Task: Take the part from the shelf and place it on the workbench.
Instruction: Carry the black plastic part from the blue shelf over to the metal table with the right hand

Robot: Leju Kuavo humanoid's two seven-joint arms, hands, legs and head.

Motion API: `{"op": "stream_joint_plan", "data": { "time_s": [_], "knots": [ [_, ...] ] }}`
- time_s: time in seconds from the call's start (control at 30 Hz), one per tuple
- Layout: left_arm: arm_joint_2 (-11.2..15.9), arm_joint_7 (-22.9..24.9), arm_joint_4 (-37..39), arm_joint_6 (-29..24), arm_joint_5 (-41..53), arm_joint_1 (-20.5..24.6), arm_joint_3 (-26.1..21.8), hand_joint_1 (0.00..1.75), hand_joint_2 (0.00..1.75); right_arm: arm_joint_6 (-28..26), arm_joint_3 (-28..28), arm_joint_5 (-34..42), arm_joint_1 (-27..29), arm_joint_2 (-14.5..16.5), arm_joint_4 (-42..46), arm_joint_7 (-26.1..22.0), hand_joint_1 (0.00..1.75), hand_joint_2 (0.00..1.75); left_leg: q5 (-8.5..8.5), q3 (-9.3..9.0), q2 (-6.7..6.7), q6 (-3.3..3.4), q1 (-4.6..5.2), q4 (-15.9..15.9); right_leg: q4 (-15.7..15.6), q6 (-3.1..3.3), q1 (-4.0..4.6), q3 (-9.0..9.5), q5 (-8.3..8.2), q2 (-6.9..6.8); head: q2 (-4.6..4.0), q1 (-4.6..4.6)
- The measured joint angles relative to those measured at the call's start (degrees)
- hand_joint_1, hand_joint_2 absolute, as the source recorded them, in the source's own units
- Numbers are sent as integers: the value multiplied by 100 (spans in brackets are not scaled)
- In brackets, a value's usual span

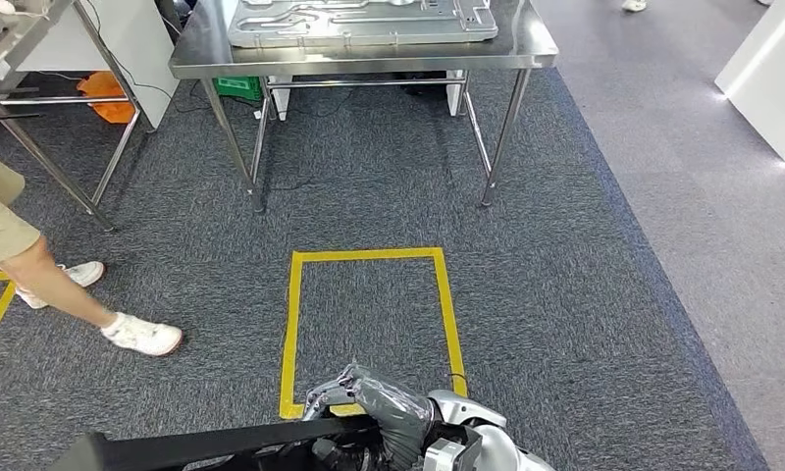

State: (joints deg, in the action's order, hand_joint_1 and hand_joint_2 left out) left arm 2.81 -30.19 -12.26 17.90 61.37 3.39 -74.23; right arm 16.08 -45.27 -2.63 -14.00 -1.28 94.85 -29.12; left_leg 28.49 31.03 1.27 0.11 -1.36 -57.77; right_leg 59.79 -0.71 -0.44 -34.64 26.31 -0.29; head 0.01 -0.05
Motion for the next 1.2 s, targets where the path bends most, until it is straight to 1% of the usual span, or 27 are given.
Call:
{"op": "stream_joint_plan", "data": {
  "time_s": [0.03,0.1,0.17,0.2,0.27,0.3,0.33,0.37,0.43,0.47,0.5,0.57,0.63,0.67,0.7,0.77,0.8,0.83,0.87,0.93,0.97,1.0,1.03,1.07,1.13,1.17,1.2],
  "knots": [
    [1,-1,0,0,-1,1,0,0,0,-7,3,-2,1,-1,8,-1,168,175,6,-6,6,-37,4,9,-26,33,24,9,31,7,0,-1],
    [1,-3,0,0,-2,7,0,0,0,-15,9,-6,5,-1,29,-1,168,175,28,-27,12,-108,-11,18,-65,111,19,27,26,26,0,-1],
    [2,-5,0,1,-2,13,0,0,0,-19,12,-6,-1,2,53,-3,168,175,181,69,-22,-152,-27,-224,-129,203,-5,90,21,32,0,-2],
    [2,-6,0,2,-2,10,0,0,0,-21,13,-6,-1,3,61,-4,168,175,335,221,-48,-163,-31,-532,-147,242,-6,119,27,31,-1,-2],
    [3,-5,0,4,-2,-4,0,0,0,-25,13,-7,7,5,65,-6,168,175,641,648,-75,-182,-27,-1315,-146,296,19,145,57,40,-1,-2],
    [3,-5,0,4,-2,-12,0,0,0,-25,13,-7,13,5,64,-6,168,175,684,816,-77,-186,-25,-1577,-137,310,34,156,74,52,-1,-2],
    [4,-4,0,4,-2,-19,0,0,0,-25,13,-8,18,5,64,-6,168,175,607,885,-78,-180,-25,-1628,-127,315,48,171,94,67,-1,-2],
    [6,-4,0,4,-2,-22,0,0,0,-25,13,-8,19,5,64,-6,168,175,422,841,-78,-164,-23,-1451,-116,313,60,193,118,83,-1,-2],
    [15,-4,0,3,-1,-21,0,0,0,-25,13,-8,18,5,64,-6,168,175,-17,538,-87,-98,-3,-718,-92,292,88,253,179,106,-1,-1],
    [20,-5,0,3,-1,-17,0,0,0,-25,13,-8,18,5,64,-6,168,175,-135,395,-90,-64,12,-397,-75,271,102,266,208,116,-1,-1],
    [25,-5,0,2,-1,-14,0,0,0,-25,13,-8,18,5,64,-6,168,175,-176,310,-92,-36,29,-205,-64,245,111,268,226,120,-1,0],
    [28,-6,0,2,-2,-10,0,0,0,-26,13,-8,18,5,66,-6,168,175,-144,271,-88,3,50,-107,-62,186,107,258,243,125,0,-1],
    [27,-6,0,1,-2,-13,-1,0,0,-26,15,-10,15,4,74,-6,168,175,-158,230,-80,58,20,-49,-13,120,98,254,301,114,1,-1],
    [26,-7,0,1,-3,-12,-2,0,0,-26,17,-12,12,4,79,-6,168,175,-165,200,-75,89,2,-13,129,87,93,196,390,108,1,-1],
    [24,-7,0,0,-4,-10,-2,0,0,-26,19,-13,11,3,82,-5,168,175,-163,170,-68,119,-15,15,383,55,80,74,522,100,1,0],
    [24,-8,0,1,-6,-9,-3,0,0,-26,21,-16,21,-1,80,-2,168,175,-132,141,-63,148,-13,24,1115,5,36,-336,808,91,0,0],
    [23,-8,0,1,-4,-11,-3,0,0,-23,22,-19,30,-5,78,0,168,175,-109,123,-63,147,-16,23,1398,-17,10,-522,857,86,-1,1],
    [23,-8,0,2,-3,-13,-4,0,0,-17,22,-22,37,-11,77,3,168,175,-84,97,-64,137,-21,21,1502,-38,-15,-625,798,78,-1,0],
    [23,-8,0,2,-2,-14,-5,0,0,-9,22,-27,42,-16,75,6,168,175,-55,57,-66,119,-29,20,1386,-53,-36,-614,630,68,-1,-1],
    [22,-8,0,2,7,-14,-11,0,0,9,22,-43,41,-21,75,14,168,175,17,-35,-72,64,-47,19,680,-66,-68,-329,160,35,-1,0],
    [22,-8,0,2,12,-11,-16,0,0,17,22,-51,38,-23,74,19,168,175,55,-73,-74,25,-42,11,333,-58,-61,-177,23,23,-1,1],
    [21,-8,0,2,18,-8,-22,0,0,22,22,-60,36,-25,73,25,168,175,85,-99,-72,-14,-35,11,107,-37,-50,-78,-35,16,-1,1],
    [21,-8,0,2,22,-6,-27,0,0,28,22,-68,35,-26,71,32,168,175,107,-111,-69,-53,-28,20,21,-6,-31,-40,-9,18,0,0],
    [20,-8,0,2,23,-2,-30,0,0,32,22,-74,34,-27,71,40,168,175,122,-133,-62,-92,-24,35,0,33,-7,-33,24,28,0,-1],
    [19,-10,0,2,25,9,-32,0,0,39,22,-83,34,-25,74,52,168,175,171,-164,-55,-156,-41,38,-28,122,-17,13,51,47,1,-3],
    [19,-11,0,3,26,16,-33,0,0,40,22,-85,31,-24,75,54,168,175,243,-127,-57,-175,-47,-83,-55,167,-24,56,64,49,1,-3],
    [19,-13,0,4,26,20,-33,0,0,41,22,-85,29,-22,76,55,168,175,361,-12,-63,-188,-49,-335,-80,213,-32,106,83,47,1,-4]
  ]
}}
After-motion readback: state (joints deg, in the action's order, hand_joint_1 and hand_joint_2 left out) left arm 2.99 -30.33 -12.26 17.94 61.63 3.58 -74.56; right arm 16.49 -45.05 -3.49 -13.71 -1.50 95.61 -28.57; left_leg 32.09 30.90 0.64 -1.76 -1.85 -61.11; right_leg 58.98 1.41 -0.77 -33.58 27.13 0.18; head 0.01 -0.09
